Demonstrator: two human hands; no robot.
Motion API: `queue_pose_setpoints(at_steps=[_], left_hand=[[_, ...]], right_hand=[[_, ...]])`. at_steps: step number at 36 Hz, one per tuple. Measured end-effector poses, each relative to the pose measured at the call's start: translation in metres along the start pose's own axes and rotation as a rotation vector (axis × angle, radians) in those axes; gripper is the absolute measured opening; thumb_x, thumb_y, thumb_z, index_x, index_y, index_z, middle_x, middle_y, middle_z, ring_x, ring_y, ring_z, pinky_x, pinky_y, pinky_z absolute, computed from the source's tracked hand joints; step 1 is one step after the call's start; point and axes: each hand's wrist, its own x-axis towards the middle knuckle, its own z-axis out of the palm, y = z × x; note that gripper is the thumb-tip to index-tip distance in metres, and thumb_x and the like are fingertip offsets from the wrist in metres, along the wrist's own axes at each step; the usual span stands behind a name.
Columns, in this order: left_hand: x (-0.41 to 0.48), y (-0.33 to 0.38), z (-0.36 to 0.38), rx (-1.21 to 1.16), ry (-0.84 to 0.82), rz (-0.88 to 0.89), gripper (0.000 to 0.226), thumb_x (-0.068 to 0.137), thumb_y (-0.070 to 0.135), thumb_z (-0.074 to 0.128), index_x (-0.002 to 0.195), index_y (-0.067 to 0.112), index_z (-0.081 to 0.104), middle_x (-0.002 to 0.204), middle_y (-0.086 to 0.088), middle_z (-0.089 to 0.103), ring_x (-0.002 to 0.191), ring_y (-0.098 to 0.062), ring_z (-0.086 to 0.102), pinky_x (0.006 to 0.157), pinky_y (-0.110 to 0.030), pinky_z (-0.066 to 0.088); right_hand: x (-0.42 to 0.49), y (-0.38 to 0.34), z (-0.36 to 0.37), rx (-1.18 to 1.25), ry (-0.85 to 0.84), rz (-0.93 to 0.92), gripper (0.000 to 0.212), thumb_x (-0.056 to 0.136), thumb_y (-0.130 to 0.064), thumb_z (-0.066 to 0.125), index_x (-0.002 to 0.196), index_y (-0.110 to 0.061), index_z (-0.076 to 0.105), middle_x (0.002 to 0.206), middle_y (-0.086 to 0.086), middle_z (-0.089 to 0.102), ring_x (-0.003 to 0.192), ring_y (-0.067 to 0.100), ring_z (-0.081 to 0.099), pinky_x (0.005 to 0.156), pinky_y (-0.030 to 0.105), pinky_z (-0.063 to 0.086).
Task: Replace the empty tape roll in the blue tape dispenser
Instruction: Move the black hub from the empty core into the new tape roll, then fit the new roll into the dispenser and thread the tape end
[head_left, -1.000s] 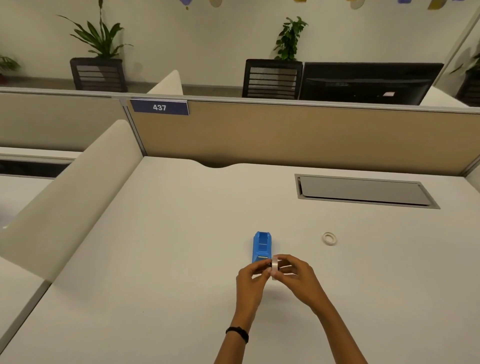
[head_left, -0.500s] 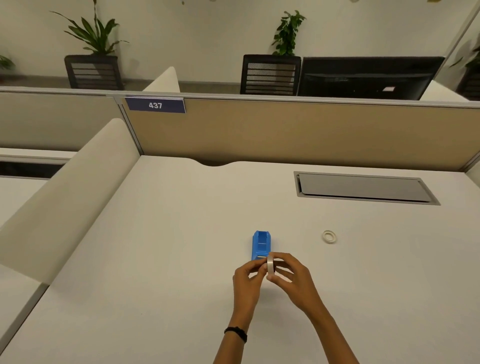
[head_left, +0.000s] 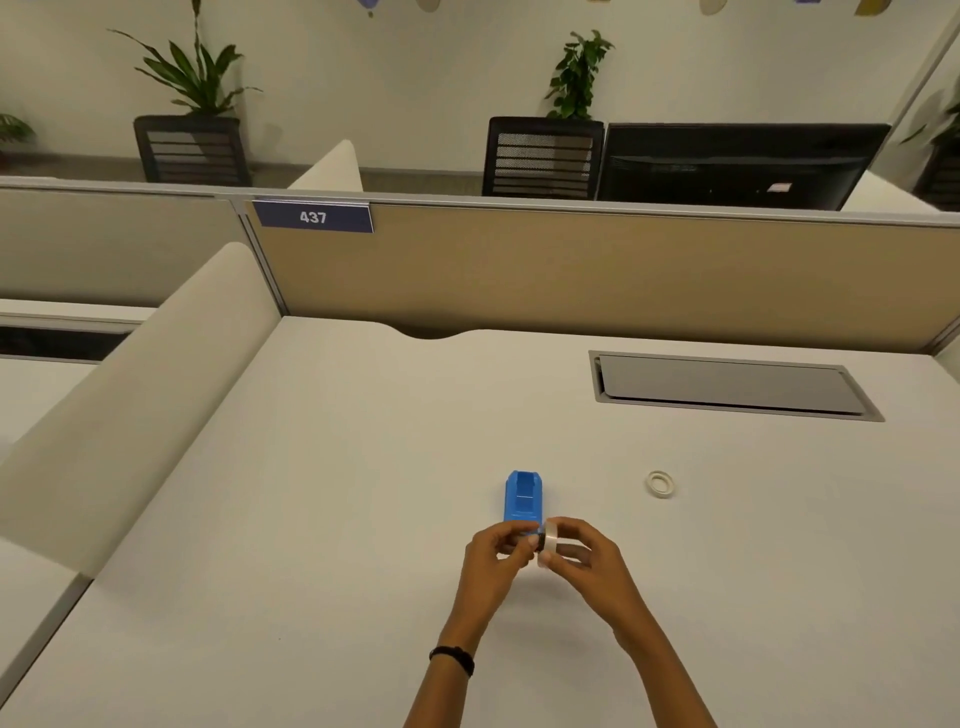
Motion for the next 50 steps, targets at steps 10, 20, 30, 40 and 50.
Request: queue_pose_setpoints(at_steps=[10,20,30,40,50], left_hand=[[0.04,-0.004,-0.028,0.297,-0.115,0.067,0.055,0.083,0.025,0.068,0.132,0.024,0.044,0.121,0.009,0.047,0.103,-0.004,0.049,0.081,-0.009,0.042],[0.076,-0.008,-0.019,0.358,-0.415,0.036,0.095,0.066,0.018,0.083,0.141,0.02,0.025,0.142,-0.001,0.037,0.13,-0.018,0.04,0.11,-0.038,0.039],[0.084,-0.016,-0.009,0.315,-0.341,0.046,0.089,0.065,0.01,0.083,0.138,0.015,0.031,0.138,-0.007,0.045,0.126,-0.023,0.047,0.106,-0.044,0.044],[0.087,-0.03,-0.01,0.328,-0.314,0.004,0.095,0.065,0.021,0.084,0.141,0.022,0.027,0.141,0.001,0.043,0.128,-0.017,0.045,0.109,-0.035,0.04],[0.09,-0.034,-0.012,0.325,-0.312,0.005,0.094,0.065,0.017,0.083,0.14,0.021,0.026,0.14,0.001,0.041,0.124,-0.01,0.042,0.102,-0.02,0.034]], right_hand=[[0.047,-0.018,0.003,-0.105,-0.024,-0.08,0.049,0.078,-0.015,0.072,0.121,-0.019,0.049,0.114,-0.005,0.059,0.101,0.012,0.061,0.072,0.01,0.052],[0.087,-0.021,0.008,-0.389,-0.087,-0.191,0.041,0.077,-0.012,0.07,0.115,-0.014,0.054,0.116,0.004,0.058,0.104,0.016,0.057,0.088,0.02,0.044],[0.098,-0.01,0.007,-0.445,-0.122,-0.23,0.039,0.077,-0.009,0.07,0.112,-0.013,0.055,0.113,0.005,0.058,0.101,0.013,0.055,0.082,0.009,0.041],[0.105,0.005,0.005,-0.43,-0.107,-0.228,0.038,0.075,-0.01,0.072,0.109,-0.018,0.055,0.104,-0.008,0.055,0.092,0.0,0.055,0.079,-0.003,0.04],[0.108,0.012,0.005,-0.485,-0.164,-0.248,0.035,0.082,-0.007,0.064,0.111,-0.022,0.051,0.108,-0.008,0.052,0.099,0.005,0.053,0.082,-0.003,0.038]])
